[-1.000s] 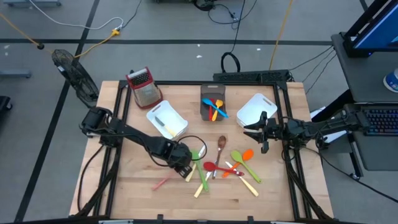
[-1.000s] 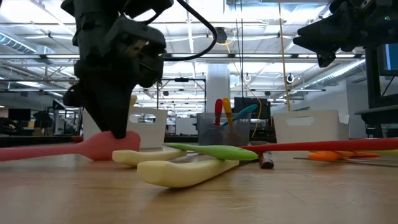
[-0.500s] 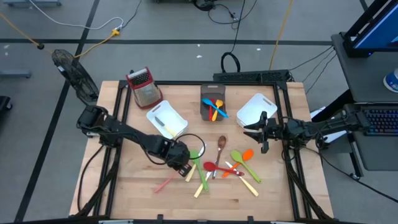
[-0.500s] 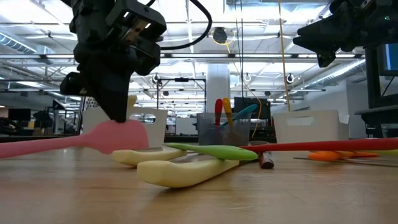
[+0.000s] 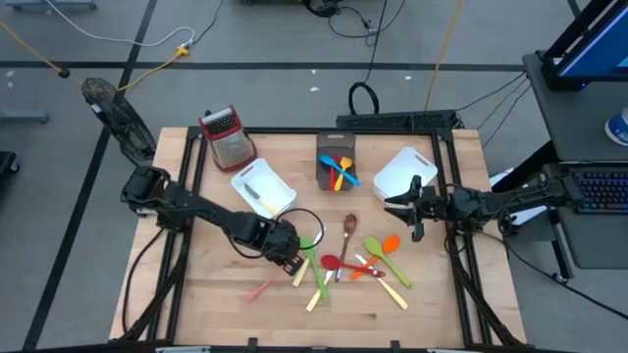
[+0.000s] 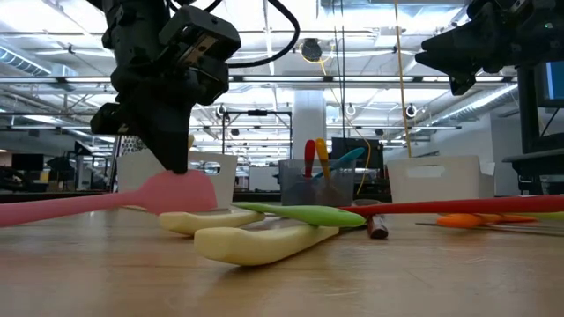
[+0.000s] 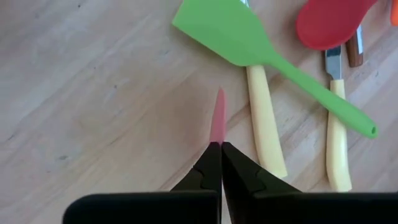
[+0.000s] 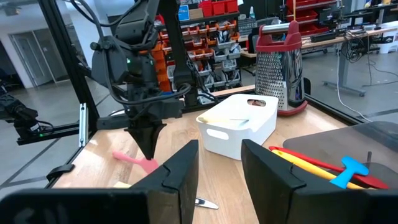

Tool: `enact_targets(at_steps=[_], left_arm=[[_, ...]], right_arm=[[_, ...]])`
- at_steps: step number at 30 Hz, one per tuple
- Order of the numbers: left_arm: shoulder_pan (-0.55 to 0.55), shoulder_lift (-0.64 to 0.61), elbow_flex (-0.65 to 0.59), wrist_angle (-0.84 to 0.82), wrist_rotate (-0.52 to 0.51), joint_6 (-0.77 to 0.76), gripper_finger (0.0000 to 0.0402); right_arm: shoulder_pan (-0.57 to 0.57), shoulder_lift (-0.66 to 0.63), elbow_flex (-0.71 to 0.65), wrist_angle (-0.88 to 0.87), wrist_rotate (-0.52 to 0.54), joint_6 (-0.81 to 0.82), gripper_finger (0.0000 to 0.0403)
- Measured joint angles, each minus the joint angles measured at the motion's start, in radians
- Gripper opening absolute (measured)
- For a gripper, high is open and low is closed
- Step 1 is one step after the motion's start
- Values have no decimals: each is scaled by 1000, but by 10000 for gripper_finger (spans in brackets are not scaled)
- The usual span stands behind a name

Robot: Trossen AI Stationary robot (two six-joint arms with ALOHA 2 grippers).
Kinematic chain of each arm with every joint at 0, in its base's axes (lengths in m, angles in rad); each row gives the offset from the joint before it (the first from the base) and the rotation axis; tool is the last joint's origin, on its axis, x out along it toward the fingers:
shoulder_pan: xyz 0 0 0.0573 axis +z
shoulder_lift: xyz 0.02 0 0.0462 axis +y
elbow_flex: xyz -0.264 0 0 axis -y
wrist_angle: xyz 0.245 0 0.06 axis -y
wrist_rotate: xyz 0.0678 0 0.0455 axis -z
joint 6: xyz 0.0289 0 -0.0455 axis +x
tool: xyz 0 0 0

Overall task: Pick & Place Kitchen Items
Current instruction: Put the pink spatula into the black bin

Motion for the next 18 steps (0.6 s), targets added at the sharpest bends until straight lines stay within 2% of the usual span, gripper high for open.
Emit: enact_targets(at_steps=[18], left_arm=[[35, -2, 1, 6, 105, -25, 0]], right_arm=[[0, 0, 0, 0, 0, 0, 114]])
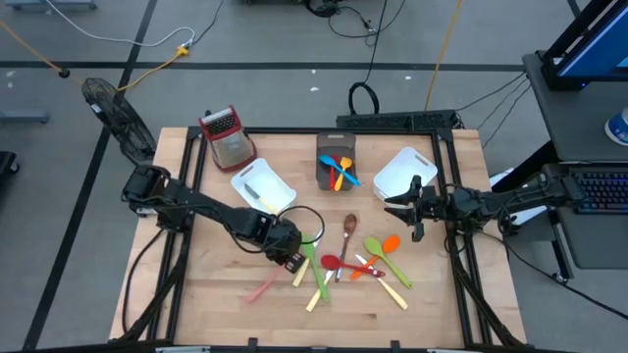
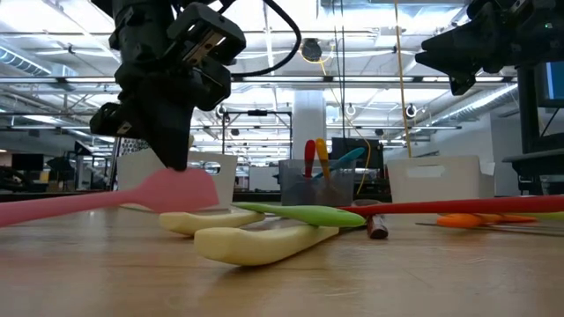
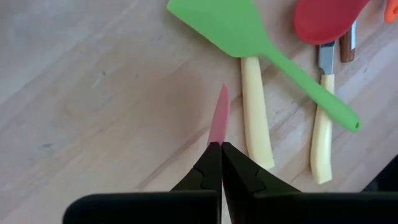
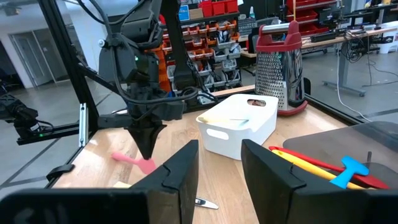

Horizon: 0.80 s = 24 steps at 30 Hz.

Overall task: Pick & Place Kitchen Items
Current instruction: Put the pink spatula into the black bin

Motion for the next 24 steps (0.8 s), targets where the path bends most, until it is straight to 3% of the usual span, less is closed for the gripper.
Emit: enact_targets(at_steps=[24], left_arm=[[56, -181, 1, -39, 7, -33, 0]], right_arm=[[0, 0, 0, 0, 0, 0, 114]])
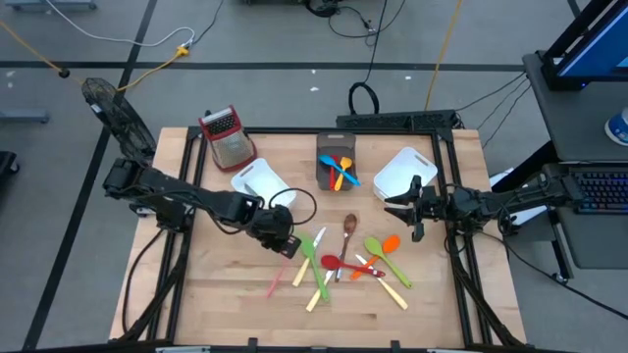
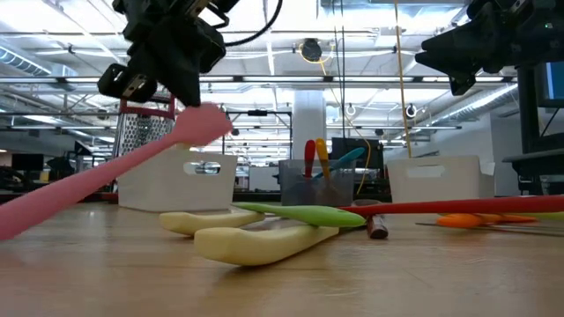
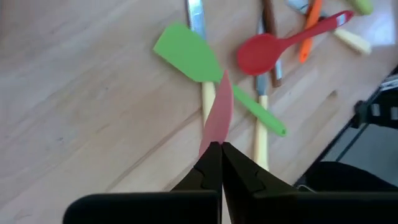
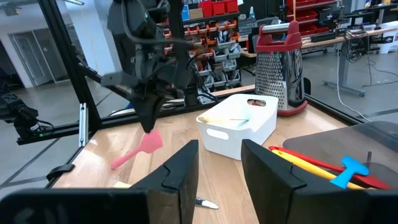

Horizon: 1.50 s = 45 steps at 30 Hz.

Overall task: Pick & Place Kitchen Items
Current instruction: Put the pink spatula into the black bin

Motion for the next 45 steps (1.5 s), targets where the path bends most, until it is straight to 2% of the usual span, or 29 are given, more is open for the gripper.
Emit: enact_targets(at_steps=[13, 24, 38, 42, 45], left_arm=[[6, -80, 0, -50, -52, -20, 0], [7, -80, 0, -38, -68, -26, 0], [7, -163, 1, 3, -115, -72, 0], [7, -187, -1, 13, -133, -91, 0], [7, -195, -1, 40, -157, -97, 0]], right_arm=[[0, 0, 0, 0, 0, 0, 114], [0, 0, 0, 0, 0, 0, 114], [0, 11, 0, 1, 0, 2, 114], [0, 21, -1, 10, -5, 78, 114], [0, 45, -1, 48, -51, 142, 114]])
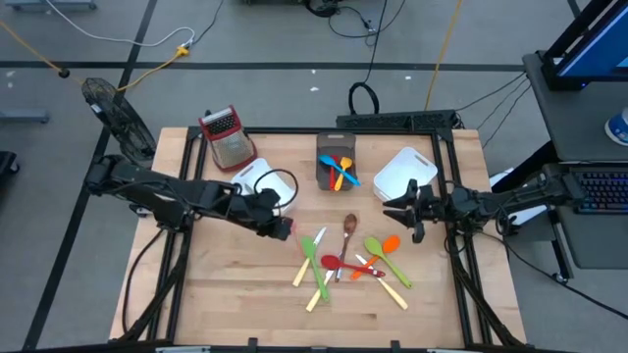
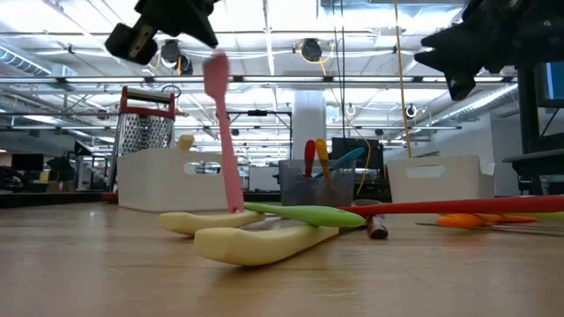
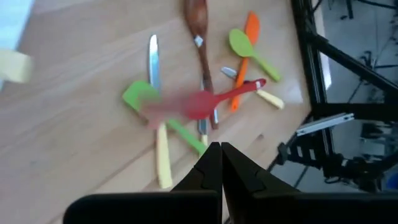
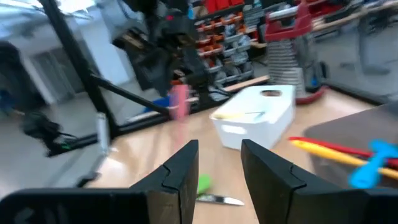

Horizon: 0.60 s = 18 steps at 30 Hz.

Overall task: Pick & Place Kitchen Items
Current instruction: Put the pink spatula into the black bin

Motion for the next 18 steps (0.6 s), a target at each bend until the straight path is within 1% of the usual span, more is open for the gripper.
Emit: enact_targets(at_steps=[3, 7, 12, 18], left_arm=[[5, -4, 3, 68, -18, 0, 0], [11, -3, 1, 74, -24, 8, 0], [12, -3, 1, 75, -30, 8, 0], [12, 6, 1, 75, -78, 17, 0]], right_arm=[[0, 42, 0, 65, -4, 68, 114], [0, 120, 0, 131, -15, 114, 114], [0, 207, 0, 190, -31, 120, 114], [0, 251, 0, 245, -31, 120, 114]])
